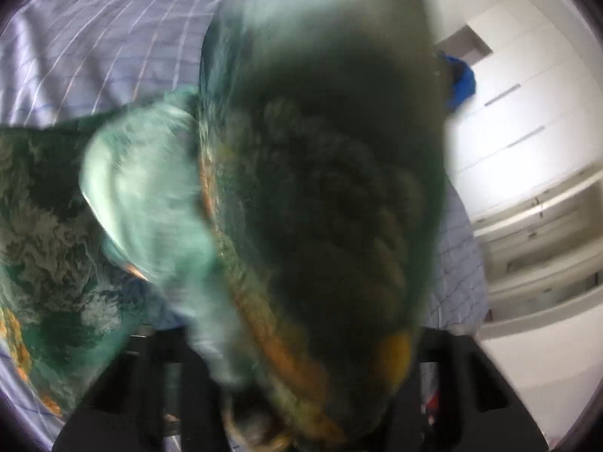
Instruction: Fold large clothes
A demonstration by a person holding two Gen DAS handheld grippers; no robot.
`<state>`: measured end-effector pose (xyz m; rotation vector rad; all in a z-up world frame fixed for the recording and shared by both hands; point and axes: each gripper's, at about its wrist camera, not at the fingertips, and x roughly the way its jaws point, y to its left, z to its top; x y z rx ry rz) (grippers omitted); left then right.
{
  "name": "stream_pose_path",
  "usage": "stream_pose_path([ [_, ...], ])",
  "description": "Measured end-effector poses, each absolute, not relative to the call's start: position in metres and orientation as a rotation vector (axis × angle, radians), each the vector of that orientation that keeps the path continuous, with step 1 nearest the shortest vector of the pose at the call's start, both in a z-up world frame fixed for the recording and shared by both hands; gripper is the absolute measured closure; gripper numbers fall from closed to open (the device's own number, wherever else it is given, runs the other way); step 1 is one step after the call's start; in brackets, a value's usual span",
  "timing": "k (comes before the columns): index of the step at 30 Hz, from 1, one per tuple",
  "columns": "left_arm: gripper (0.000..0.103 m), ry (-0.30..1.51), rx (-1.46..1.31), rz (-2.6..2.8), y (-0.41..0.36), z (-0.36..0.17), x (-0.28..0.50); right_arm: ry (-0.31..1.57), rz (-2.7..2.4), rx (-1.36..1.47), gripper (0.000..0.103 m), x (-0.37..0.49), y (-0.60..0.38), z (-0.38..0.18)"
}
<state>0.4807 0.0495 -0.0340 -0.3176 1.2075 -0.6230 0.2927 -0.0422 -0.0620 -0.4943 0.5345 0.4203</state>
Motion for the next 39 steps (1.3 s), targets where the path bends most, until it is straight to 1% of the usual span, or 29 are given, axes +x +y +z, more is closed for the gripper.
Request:
stream_pose_path([
  [1,0.072,1.195,-0.285,-0.623,0.046,-0.027,0.478,0.554,0.435,-0.459,0.067,0.296,-0.048,-0.06],
  [2,0.073,1.18,-0.259,-0.623,0.045,-0.021,0.477,0.581,0.487,-0.382,0.056,0.301,-0.058,-0.054],
  [4,0.072,1.142,-0.214,-0.62,0.051,-0.006,0.476,0.623,0.602,-0.249,0.039,0.301,-0.077,-0.035],
  [7,0.072,1.114,-0.22,-0.568,0.081,0.001,0.478,0.62,0.687,-0.012,0.029,0.296,-0.12,0.003],
  [9,0.072,1.115,-0.233,-0.517,0.103,-0.006,0.477,0.593,0.645,0.094,0.029,0.306,-0.151,0.019],
  [12,0.069,1.125,-0.264,-0.438,0.138,-0.028,0.471,0.595,0.544,0.097,0.031,0.34,-0.163,0.022],
  [14,0.064,1.147,-0.325,-0.405,0.153,-0.048,0.468,0.626,0.554,0.109,0.04,0.372,-0.162,0.007],
  [15,0.063,1.164,-0.365,-0.389,0.158,-0.061,0.467,0.655,0.569,0.114,0.041,0.384,-0.157,-0.002],
  [17,0.057,1.179,-0.417,-0.359,0.162,-0.083,0.467,0.754,0.607,0.122,0.044,0.414,-0.139,-0.029],
  [19,0.055,1.182,-0.412,-0.33,0.156,-0.094,0.463,0.863,0.617,0.105,0.044,0.429,-0.116,-0.061],
  [21,0.053,1.168,-0.408,-0.311,0.148,-0.099,0.468,0.892,0.552,0.075,0.044,0.432,-0.104,-0.08],
  [25,0.048,1.142,-0.407,-0.297,0.124,-0.106,0.477,0.903,0.53,0.15,0.044,0.45,-0.119,-0.091],
  [30,0.045,1.111,-0.445,-0.295,0.113,-0.109,0.475,0.915,0.518,0.129,0.044,0.45,-0.111,-0.095],
  [31,0.04,1.095,-0.432,-0.292,0.116,-0.106,0.469,0.911,0.514,0.12,0.044,0.448,-0.111,-0.096],
  [32,0.031,1.076,-0.407,-0.276,0.114,-0.103,0.471,0.9,0.504,0.103,0.041,0.44,-0.11,-0.098],
  [33,0.025,1.047,-0.36,-0.237,0.107,-0.091,0.464,0.885,0.499,0.087,0.038,0.437,-0.109,-0.094],
  [34,0.014,1.023,-0.318,-0.196,0.102,-0.081,0.458,0.867,0.489,0.07,0.029,0.432,-0.108,-0.087],
  [35,0.008,0.989,-0.268,-0.155,0.095,-0.071,0.452,0.844,0.473,0.052,0.017,0.423,-0.108,-0.079],
  [36,0.007,0.96,-0.226,-0.127,0.089,-0.063,0.446,0.835,0.462,0.049,0.014,0.419,-0.109,-0.074],
  [39,0.007,0.902,-0.14,-0.079,0.072,-0.042,0.432,0.819,0.453,0.079,0.014,0.407,-0.117,-0.061],
])
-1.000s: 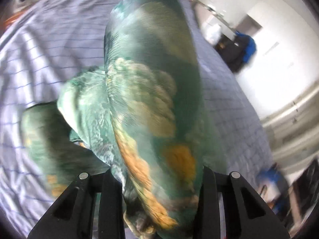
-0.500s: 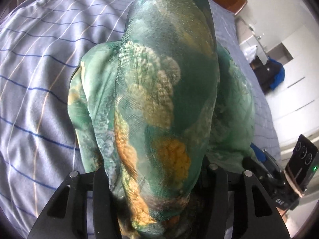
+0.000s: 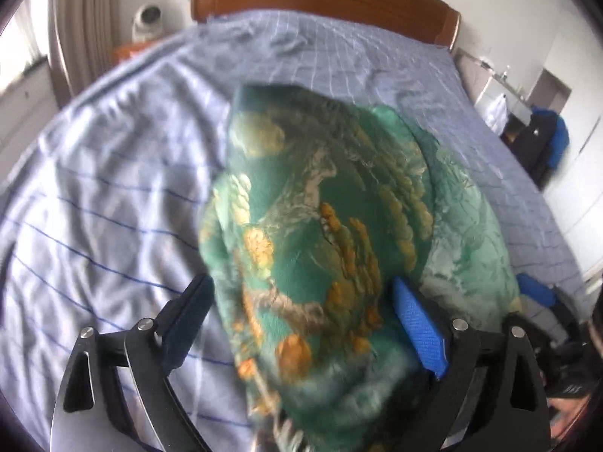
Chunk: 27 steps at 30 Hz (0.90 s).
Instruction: Fold large clothes
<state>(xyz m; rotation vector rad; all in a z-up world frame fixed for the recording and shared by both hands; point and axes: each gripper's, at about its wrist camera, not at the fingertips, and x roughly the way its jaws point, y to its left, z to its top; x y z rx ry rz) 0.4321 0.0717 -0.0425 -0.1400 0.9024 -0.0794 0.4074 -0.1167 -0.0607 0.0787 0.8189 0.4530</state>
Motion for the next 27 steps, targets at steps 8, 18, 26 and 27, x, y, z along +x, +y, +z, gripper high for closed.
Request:
stream_pose_path([
  [8,0.008,0.855,-0.039,-0.006,0.122,-0.037,0.398,0.767,0.446,-0.011,0.014,0.376,-0.119,-0.034],
  [18,0.008,0.848,0.051,0.04,0.13,-0.025,0.393,0.776,0.397,-0.043,0.014,0.368,-0.138,-0.031],
  [26,0.007,0.948,-0.321,-0.229,0.192,-0.022,0.406,0.88,0.315,0.032,0.009,0.378,-0.18,-0.037],
  [27,0.007,0.963,-0.344,-0.268,0.197,-0.024,0.41,0.882,0.318,0.058,0.007,0.38,-0.188,-0.037],
])
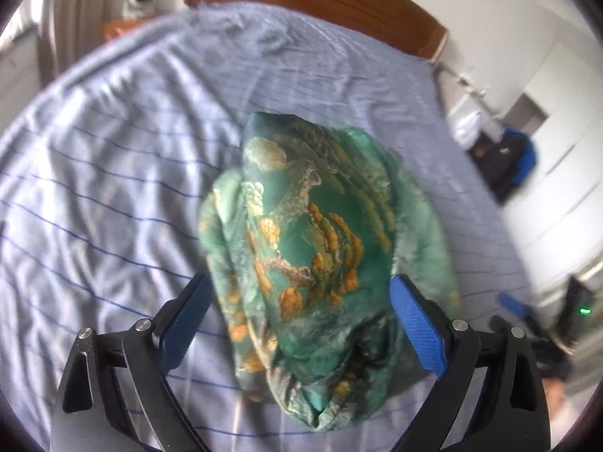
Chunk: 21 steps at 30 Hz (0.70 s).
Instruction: Fold large clothes
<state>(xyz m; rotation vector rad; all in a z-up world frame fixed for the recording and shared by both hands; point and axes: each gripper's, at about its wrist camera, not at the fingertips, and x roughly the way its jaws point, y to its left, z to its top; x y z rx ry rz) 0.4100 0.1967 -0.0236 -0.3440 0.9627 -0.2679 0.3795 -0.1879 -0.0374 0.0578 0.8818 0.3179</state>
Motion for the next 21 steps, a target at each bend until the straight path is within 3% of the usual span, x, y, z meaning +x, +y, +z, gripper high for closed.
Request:
stream_pose_path([
  [7,0.006,1.074,-0.416,-0.307,0.205,-0.07,0.451,0.954,0.462,0.372,0.003,0.415,-0.234,-0.059],
  [9,0.001,1.116,-0.488,-0.282,0.211,-0.093,0.46,0.998,0.51,0.483,0.003,0.433,-0.237,-0.074],
  [21,0.0,1.302,-0.769,-0.4,0.229,-0.176,0.499,1.265,0.711,0.83,0.0,0.527,-0.192,-0.174],
])
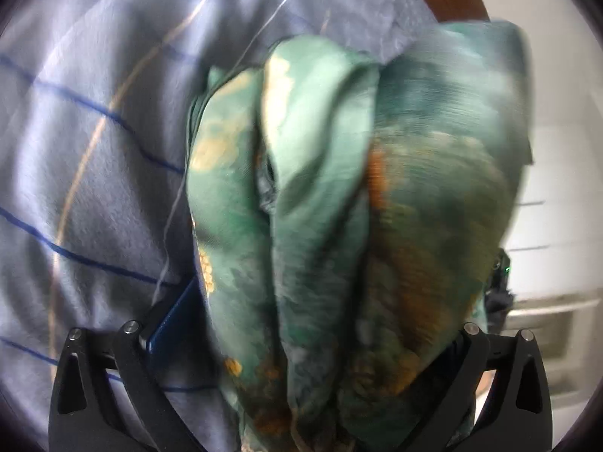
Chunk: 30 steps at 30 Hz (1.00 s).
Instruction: Fold large clothes
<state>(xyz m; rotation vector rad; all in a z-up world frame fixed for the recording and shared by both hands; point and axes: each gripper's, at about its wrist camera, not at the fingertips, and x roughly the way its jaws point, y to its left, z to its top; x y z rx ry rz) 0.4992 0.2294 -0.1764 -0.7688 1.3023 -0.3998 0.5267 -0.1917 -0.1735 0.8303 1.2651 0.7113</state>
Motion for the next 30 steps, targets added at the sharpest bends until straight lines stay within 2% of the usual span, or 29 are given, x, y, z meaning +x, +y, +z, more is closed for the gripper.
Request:
stream_pose_path([
  [1,0.0,1.3,-0.745,-0.396,0.226,-0.175,0.499,1.267,0.72,0.807,0.004,0.527,-0.188,-0.173],
  [2,0.005,1.299,-0.722,-0.393,0.223,-0.173,0.498,1.261,0.721,0.738,0.012,0.526,-0.183,-0.168],
  [3,0.013,1.292,-0.7,-0.402,0.218,-0.169,0.497,1.251,0.717,0.677,0.016,0.525,-0.179,-0.163],
  [4,0.027,1.277,-0.685,-0.409,0.214,-0.163,0.495,1.228,0.705,0.572,0.022,0.521,-0.172,-0.153],
  [5,0.035,1.262,-0.665,-0.394,0.212,-0.157,0.491,1.202,0.694,0.484,0.027,0.516,-0.166,-0.143],
  [8,0.049,1.187,-0.644,-0.404,0.212,-0.139,0.477,1.094,0.662,0.288,0.033,0.495,-0.146,-0.113],
  [10,0.053,1.143,-0.643,-0.429,0.212,-0.126,0.463,1.038,0.652,0.214,0.034,0.481,-0.136,-0.098],
  [16,0.053,1.048,-0.634,-0.479,0.205,-0.081,0.432,0.855,0.706,0.107,0.036,0.432,-0.121,-0.038],
  [21,0.053,0.978,-0.595,-0.517,0.182,-0.04,0.431,0.766,0.729,0.187,0.036,0.414,-0.145,-0.002],
  [22,0.051,0.977,-0.563,-0.515,0.174,-0.039,0.437,0.767,0.73,0.201,0.036,0.414,-0.152,0.0],
  [24,0.038,0.981,-0.523,-0.472,0.155,-0.049,0.447,0.776,0.716,0.23,0.034,0.417,-0.163,-0.007],
  [25,0.024,0.991,-0.507,-0.454,0.15,-0.06,0.45,0.806,0.705,0.274,0.028,0.422,-0.171,-0.018],
  [26,0.02,1.007,-0.493,-0.428,0.152,-0.069,0.456,0.858,0.686,0.333,0.014,0.445,-0.181,-0.031],
  [28,0.02,1.075,-0.447,-0.35,0.138,-0.095,0.465,0.948,0.602,0.395,0.003,0.461,-0.194,-0.056],
  [30,0.019,1.024,-0.409,-0.319,0.134,-0.092,0.453,0.958,0.436,0.305,0.003,0.457,-0.203,-0.068],
])
